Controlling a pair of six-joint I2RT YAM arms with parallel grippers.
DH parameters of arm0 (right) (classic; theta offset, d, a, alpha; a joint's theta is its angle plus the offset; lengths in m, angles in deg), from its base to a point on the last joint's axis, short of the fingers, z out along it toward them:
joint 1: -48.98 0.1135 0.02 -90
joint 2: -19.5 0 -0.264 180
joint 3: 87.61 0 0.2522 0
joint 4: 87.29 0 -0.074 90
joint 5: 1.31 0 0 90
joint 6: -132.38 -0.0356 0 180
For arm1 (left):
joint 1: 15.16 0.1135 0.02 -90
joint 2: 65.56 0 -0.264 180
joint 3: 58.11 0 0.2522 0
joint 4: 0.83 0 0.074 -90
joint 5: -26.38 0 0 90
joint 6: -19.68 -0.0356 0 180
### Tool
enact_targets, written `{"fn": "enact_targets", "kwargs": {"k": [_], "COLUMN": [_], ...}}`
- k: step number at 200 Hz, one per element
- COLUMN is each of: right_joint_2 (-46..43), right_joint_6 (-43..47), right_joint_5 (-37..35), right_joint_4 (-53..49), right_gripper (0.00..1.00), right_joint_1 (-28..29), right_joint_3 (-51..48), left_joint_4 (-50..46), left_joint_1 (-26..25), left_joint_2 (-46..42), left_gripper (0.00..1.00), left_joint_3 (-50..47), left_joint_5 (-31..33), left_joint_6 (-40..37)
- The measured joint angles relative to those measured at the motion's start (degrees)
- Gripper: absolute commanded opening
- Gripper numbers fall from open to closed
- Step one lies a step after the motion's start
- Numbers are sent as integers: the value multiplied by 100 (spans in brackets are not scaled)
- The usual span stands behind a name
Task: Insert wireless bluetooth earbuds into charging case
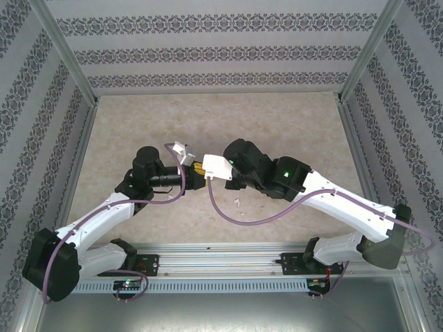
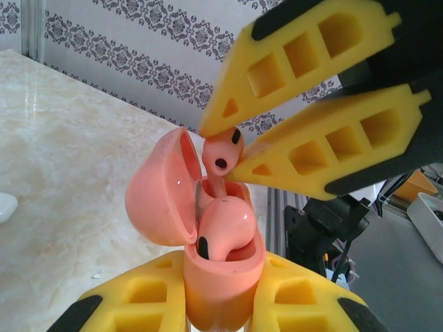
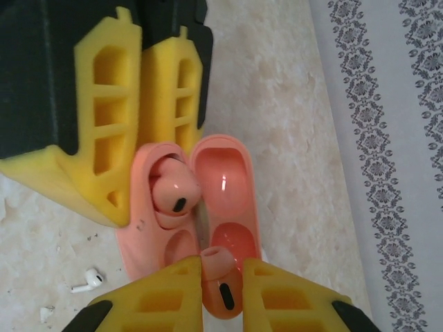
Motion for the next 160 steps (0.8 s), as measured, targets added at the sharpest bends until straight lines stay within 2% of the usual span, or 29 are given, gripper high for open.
{"fn": "enact_targets", "kwargs": {"k": [58, 122, 160], "right_joint_2": [87, 90, 90], "right_joint_6": [133, 127, 94], "right_joint_5": [-175, -190, -90], "right_joint_4": [-125, -96, -81], "right_gripper": [23, 36, 41], "right_joint_1": [192, 328, 352], "right_joint_3": [0, 0, -9], "left_joint_4": [-87, -179, -190], "left_joint_1": [0, 0, 0], "left_joint_2": [63, 70, 68], "left_gripper": [0, 0, 0], "left_joint_3": [4, 4, 13], "left_joint_5": [-136, -168, -111], "left_joint_6": [17, 20, 24]}}
